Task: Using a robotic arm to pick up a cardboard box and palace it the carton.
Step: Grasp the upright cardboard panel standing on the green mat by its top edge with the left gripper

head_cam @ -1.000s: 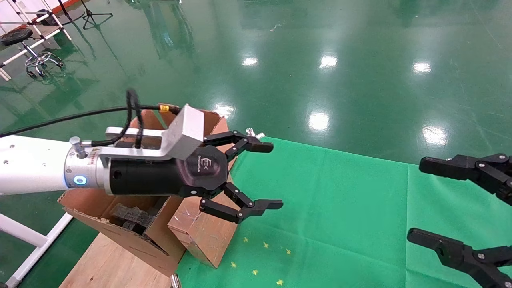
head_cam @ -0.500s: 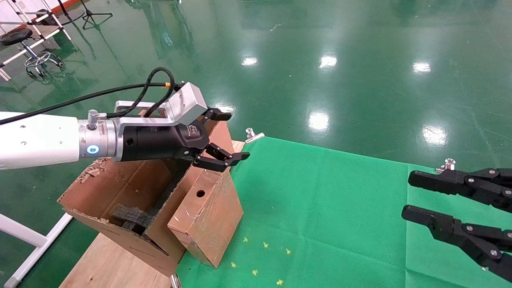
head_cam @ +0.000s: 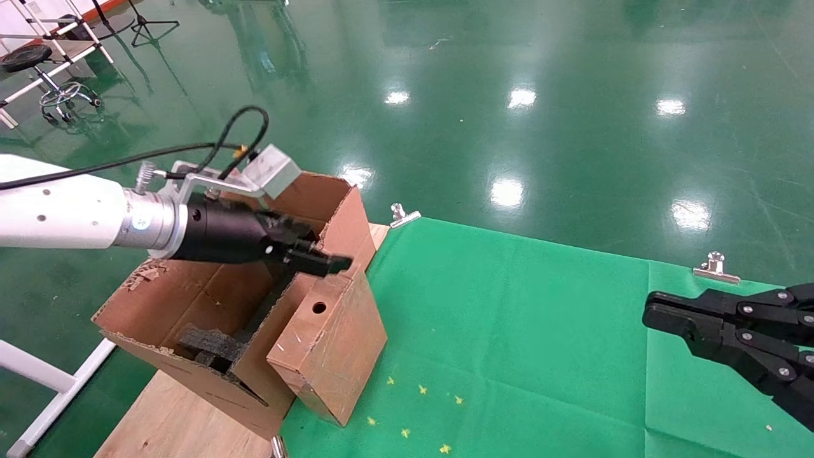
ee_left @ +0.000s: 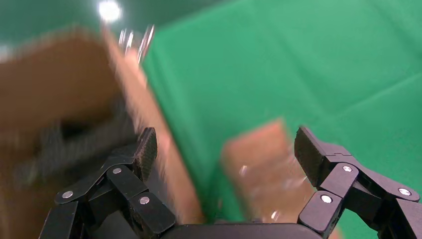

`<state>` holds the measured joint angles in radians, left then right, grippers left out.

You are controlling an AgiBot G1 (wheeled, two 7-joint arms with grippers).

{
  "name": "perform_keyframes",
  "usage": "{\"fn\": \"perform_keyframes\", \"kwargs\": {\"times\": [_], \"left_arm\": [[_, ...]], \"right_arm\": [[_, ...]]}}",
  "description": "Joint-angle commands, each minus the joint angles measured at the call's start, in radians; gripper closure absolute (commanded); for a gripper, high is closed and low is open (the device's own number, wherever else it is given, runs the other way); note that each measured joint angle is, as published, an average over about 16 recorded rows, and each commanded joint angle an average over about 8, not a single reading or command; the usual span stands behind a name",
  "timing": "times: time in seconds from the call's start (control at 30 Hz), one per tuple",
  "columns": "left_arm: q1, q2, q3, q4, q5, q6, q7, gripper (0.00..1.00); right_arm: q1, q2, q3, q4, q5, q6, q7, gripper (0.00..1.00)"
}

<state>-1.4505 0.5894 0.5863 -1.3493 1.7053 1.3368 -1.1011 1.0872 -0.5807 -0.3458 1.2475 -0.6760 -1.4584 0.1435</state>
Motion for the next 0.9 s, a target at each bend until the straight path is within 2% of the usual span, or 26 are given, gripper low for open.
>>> {"fn": "perform_keyframes", "kwargs": {"times": [0.03,0.27,0.9], "left_arm": [[-0.035,0.014,0.029,-0.004,0.054,0.057,-0.096,0.0],[-0.086,0.048,0.051,-0.004,0.058,0.139,-0.164,0.0],[-0.101,0.068,0.097,-0.006,0.065,0.181,-0.162,0.0]], "right_arm": [[0.0,0.0,0.0,0.0,0.0,0.0,0.0,1.0],[0.0,0.0,0.0,0.0,0.0,0.0,0.0,1.0],[0.0,0.0,0.0,0.0,0.0,0.0,0.0,1.0]]}}
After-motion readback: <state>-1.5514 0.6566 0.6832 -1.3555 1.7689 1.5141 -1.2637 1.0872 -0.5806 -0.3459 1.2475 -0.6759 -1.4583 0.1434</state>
